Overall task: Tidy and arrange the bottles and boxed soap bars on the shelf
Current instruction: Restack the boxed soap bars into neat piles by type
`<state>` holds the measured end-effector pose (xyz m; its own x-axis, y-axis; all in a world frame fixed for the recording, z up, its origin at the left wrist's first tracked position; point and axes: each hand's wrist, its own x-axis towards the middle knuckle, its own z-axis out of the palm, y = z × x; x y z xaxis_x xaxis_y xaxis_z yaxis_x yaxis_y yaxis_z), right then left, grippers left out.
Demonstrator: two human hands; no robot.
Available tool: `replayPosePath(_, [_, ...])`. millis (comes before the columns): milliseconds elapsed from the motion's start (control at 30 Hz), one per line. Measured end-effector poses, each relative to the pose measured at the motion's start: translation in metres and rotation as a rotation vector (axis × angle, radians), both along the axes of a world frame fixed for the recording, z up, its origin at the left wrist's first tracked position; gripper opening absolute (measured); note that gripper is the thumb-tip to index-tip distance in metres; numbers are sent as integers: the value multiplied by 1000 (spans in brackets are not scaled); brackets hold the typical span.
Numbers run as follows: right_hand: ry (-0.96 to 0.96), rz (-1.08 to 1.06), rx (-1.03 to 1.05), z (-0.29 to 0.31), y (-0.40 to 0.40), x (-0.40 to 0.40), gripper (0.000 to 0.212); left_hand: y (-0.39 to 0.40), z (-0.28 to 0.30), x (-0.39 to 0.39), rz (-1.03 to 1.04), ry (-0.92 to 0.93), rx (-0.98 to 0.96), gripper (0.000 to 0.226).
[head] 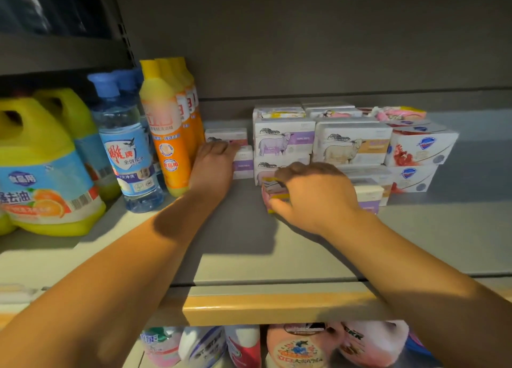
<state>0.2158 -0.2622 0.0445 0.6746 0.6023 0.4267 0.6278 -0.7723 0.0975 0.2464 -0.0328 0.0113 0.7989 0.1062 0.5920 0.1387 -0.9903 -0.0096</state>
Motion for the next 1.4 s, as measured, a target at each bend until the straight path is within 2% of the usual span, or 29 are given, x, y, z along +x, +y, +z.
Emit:
replayPosePath(200, [-107,-36,-24,-8,3,2,36,14,-7,31,17,-5,-63,53])
replayPosePath(367, [-130,-70,-43,-9,7,6,35,16,-7,48,77,-9,-102,53])
replayPosePath(767, [-165,-95,-31,-12,8,6,33,19,-4,71,224,-7,-58,57])
replayPosePath(933, [-182,-94,-18,-13,7,7,35,23,-4,70,215,23,-81,57])
replayPosePath(1167, [-176,-131,-31,-11,8,6,35,30,-6,62,77,33,-164,54])
replayPosePath(1400, [-160,-132,-27,-12,7,7,39,26,-4,68,123,74,-206,60])
